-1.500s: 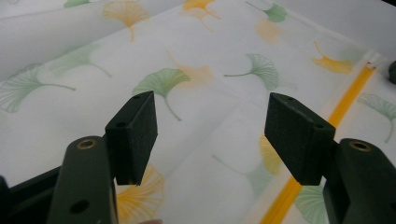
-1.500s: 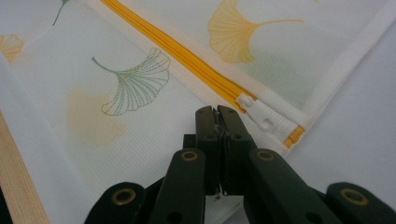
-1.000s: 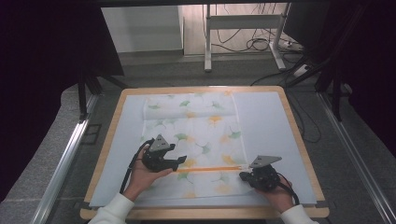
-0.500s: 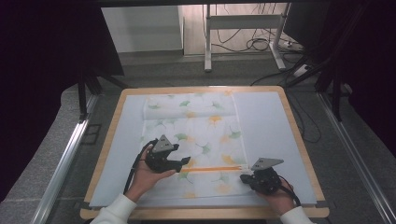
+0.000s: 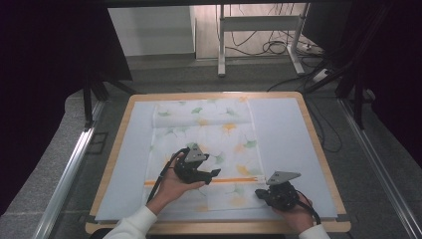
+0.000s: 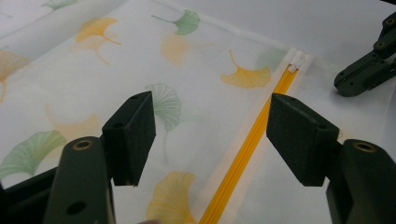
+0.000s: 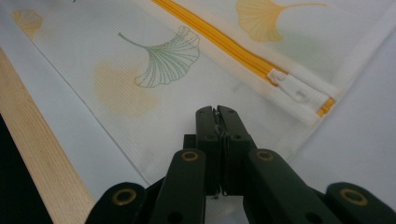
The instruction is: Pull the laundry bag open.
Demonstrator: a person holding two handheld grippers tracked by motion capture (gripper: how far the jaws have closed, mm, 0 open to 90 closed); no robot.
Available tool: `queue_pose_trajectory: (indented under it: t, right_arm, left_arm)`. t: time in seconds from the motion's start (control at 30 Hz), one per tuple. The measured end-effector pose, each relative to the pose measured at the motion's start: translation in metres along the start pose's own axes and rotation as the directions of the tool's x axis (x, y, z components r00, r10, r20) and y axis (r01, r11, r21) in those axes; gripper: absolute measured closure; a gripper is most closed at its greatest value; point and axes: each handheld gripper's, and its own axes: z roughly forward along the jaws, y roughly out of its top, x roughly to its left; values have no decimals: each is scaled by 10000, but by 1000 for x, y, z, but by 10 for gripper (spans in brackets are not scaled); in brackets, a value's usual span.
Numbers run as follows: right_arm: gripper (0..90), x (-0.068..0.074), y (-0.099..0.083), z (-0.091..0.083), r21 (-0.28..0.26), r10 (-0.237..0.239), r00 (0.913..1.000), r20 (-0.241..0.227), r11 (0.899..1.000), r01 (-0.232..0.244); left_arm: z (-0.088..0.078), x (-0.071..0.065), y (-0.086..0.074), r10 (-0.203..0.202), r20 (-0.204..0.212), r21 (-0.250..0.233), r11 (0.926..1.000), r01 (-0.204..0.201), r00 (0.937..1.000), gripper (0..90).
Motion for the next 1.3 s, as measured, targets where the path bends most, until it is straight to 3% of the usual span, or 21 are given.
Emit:
queue_pose_trajectory:
  t: [0.67,0.77,0.93,1.3]
  right_arm:
    - [872,0,-1,-1,16,74,10000,23,10000,-74]
    - [872,-1,-2,-2,28,63,10000,37,10000,-63]
    - [872,-1,-3,-2,28,57,10000,24,10000,-57]
    - [872,-2,-3,-2,1,38,10000,-22,10000,-38]
  left_arm:
    - [41,-25,16,630,662,550,9963,-667,9958,334]
    - [44,-28,19,552,708,439,9973,-584,9960,334]
    - [44,-30,21,740,762,443,9960,-775,9943,339]
    - [57,-32,28,560,966,409,9973,-602,9937,350]
